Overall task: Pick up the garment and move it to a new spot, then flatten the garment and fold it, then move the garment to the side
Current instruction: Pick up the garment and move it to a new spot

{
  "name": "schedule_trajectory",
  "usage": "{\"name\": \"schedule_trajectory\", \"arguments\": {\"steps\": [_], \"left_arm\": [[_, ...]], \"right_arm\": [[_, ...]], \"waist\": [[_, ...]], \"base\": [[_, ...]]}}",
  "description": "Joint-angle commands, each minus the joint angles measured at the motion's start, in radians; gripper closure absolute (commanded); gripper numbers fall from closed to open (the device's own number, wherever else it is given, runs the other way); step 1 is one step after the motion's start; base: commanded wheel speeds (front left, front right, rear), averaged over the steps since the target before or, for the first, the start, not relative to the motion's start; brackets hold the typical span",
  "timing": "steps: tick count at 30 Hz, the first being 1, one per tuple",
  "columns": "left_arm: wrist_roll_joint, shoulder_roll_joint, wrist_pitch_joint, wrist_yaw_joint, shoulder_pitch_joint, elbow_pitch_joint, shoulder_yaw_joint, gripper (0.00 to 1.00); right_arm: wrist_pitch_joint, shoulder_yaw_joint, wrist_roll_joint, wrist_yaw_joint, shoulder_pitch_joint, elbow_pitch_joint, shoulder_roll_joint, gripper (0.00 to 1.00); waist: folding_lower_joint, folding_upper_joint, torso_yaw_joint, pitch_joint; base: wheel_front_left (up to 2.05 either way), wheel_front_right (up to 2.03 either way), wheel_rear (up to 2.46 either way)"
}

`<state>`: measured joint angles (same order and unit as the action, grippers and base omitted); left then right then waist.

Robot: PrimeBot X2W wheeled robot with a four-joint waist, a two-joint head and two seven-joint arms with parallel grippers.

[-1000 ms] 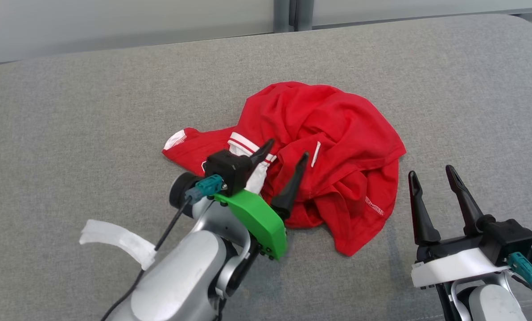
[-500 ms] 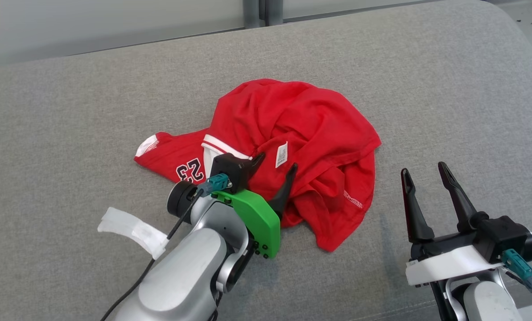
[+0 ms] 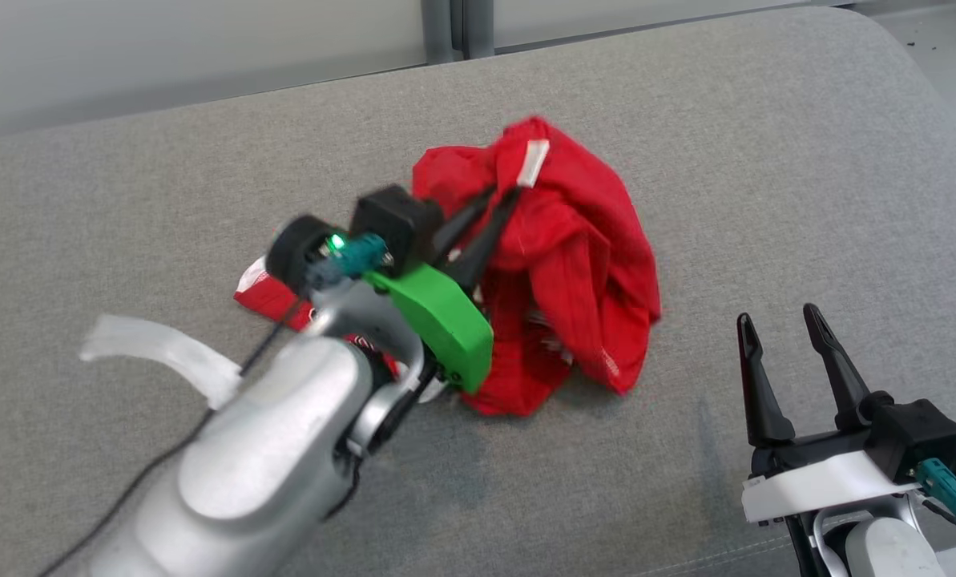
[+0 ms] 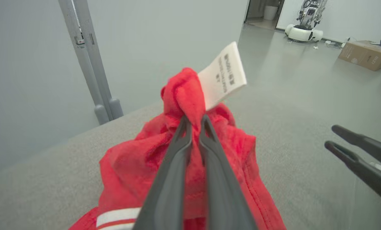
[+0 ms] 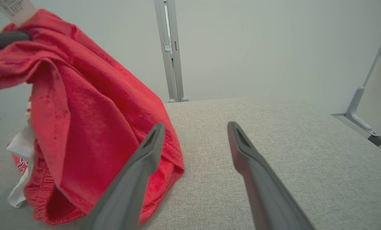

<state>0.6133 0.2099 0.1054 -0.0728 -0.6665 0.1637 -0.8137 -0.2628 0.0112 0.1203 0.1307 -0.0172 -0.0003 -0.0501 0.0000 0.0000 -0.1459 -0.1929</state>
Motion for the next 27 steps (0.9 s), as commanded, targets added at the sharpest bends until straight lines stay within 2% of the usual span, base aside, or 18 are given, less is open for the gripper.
{"name": "schedule_trajectory", "arguments": {"steps": [1, 4, 9, 13, 18, 23, 24, 27], "left_arm": [[0.002, 0.036, 0.012, -0.013, -0.04, -0.064, 0.036, 1.0], [0.01, 0.125, 0.051, -0.04, -0.105, -0.209, 0.128, 1.0], [0.024, 0.335, 0.134, -0.096, -0.201, -0.349, 0.335, 1.0], [0.05, 0.472, 0.179, -0.108, -0.24, -0.353, 0.466, 1.0], [0.039, 0.622, 0.226, -0.095, -0.266, -0.285, 0.555, 1.0], [0.067, 0.691, 0.266, -0.068, -0.212, -0.128, 0.574, 1.0], [0.067, 0.691, 0.266, -0.068, -0.212, -0.128, 0.574, 1.0], [0.085, 0.697, 0.259, -0.058, -0.161, -0.013, 0.573, 1.0]], "right_arm": [[-0.003, -0.001, 0.004, 0.0, 0.015, -0.002, -0.001, 0.0], [-0.003, -0.005, -0.001, 0.0, 0.015, -0.003, -0.001, 0.0], [-0.003, -0.012, -0.022, 0.0, 0.026, -0.004, -0.002, 0.0], [-0.003, -0.025, -0.034, 0.0, 0.034, -0.007, -0.001, 0.0], [-0.003, -0.04, -0.041, 0.0, 0.027, -0.01, -0.001, 0.0], [-0.003, -0.043, -0.042, 0.0, 0.011, -0.013, -0.001, 0.0], [-0.003, -0.043, -0.042, 0.0, 0.011, -0.013, -0.001, 0.0], [-0.003, -0.038, -0.04, 0.0, 0.006, -0.013, -0.001, 0.0]], "waist": [[0.0, 0.0, 0.011, 0.008], [0.0, 0.0, 0.023, 0.011], [0.0, 0.0, 0.035, 0.021], [0.0, 0.0, 0.043, 0.029], [0.0, 0.0, 0.056, 0.03], [0.0, 0.0, 0.065, 0.021], [0.0, 0.0, 0.065, 0.021], [0.0, 0.0, 0.064, 0.014]], "base": [[0.0, 0.0, 0.0], [0.0, 0.0, 0.0], [0.0, 0.0, 0.0], [0.0, 0.0, 0.0], [0.0, 0.0, 0.0], [0.0, 0.0, 0.0], [0.0, 0.0, 0.0], [0.0, 0.0, 0.0]]}}
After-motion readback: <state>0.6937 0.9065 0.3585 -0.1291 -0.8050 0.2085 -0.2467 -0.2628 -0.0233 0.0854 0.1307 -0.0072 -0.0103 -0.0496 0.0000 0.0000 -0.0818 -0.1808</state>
